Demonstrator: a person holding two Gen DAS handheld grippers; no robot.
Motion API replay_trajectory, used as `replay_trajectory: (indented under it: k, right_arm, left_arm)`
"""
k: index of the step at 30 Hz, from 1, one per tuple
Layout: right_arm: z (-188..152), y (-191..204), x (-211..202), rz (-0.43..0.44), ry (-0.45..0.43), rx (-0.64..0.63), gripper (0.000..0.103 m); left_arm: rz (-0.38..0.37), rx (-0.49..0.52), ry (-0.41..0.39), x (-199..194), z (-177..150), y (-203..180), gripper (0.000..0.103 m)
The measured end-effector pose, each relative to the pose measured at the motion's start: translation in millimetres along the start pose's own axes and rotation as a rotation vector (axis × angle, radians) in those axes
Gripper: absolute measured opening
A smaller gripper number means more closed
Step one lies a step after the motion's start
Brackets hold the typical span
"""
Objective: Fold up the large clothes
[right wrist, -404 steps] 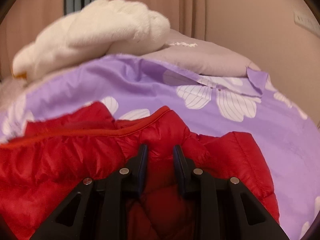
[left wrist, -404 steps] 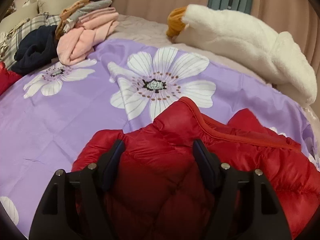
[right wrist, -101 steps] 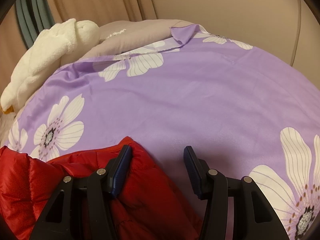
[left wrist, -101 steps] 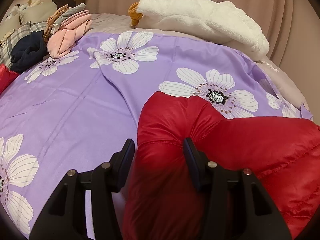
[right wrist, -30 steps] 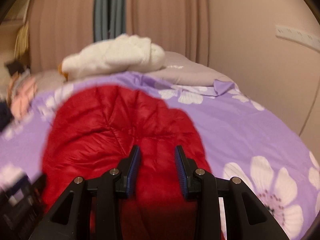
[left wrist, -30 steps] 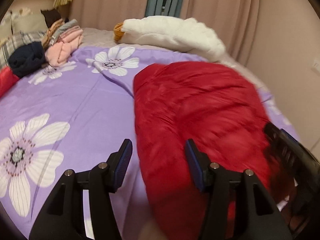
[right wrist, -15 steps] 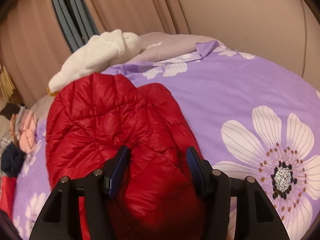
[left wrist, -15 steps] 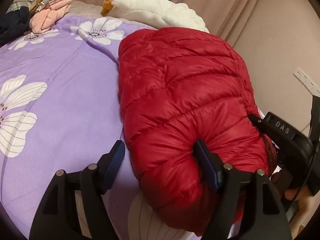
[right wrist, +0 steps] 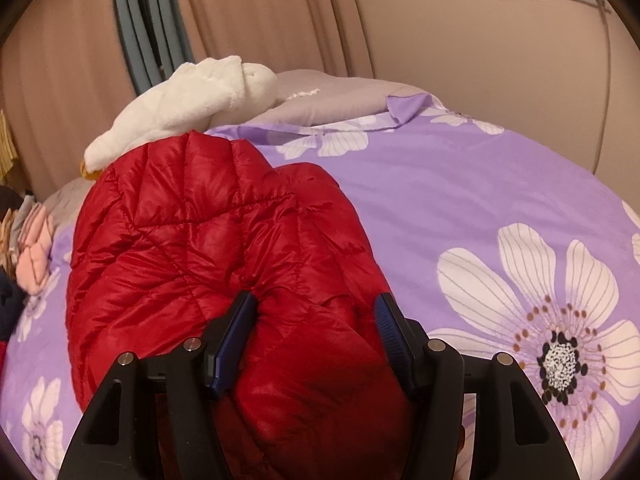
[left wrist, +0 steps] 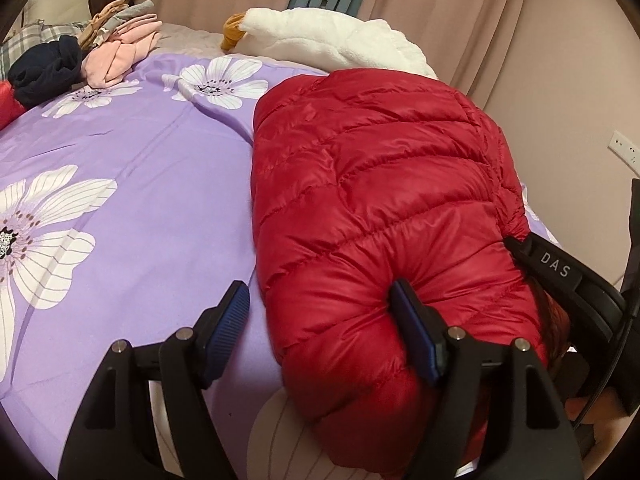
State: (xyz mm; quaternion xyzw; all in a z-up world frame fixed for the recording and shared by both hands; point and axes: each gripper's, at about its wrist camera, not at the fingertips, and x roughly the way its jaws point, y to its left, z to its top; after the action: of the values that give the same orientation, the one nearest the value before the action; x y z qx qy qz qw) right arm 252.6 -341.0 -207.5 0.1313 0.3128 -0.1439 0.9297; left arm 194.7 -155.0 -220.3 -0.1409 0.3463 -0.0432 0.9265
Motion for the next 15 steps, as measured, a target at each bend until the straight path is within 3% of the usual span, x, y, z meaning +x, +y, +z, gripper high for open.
replay_trajectory:
  k: [7,11,15]
  right_arm:
    - [-3,-4,-2,0.014,-0.001,0.006,0.063]
    - [-2,-10,1,0.01,0.015,0.028,0.074]
    - [-1,-19,5,0.046,0.041,0.077,0.076]
  left_arm:
    - [0.005,-0.009,0.004,0,0,-1,0.075]
    - [0.014,-0.009,0.0,-1,0,-1,0.075]
    - [0.014,-0.01,0.0,-1,-1,-1,0.076]
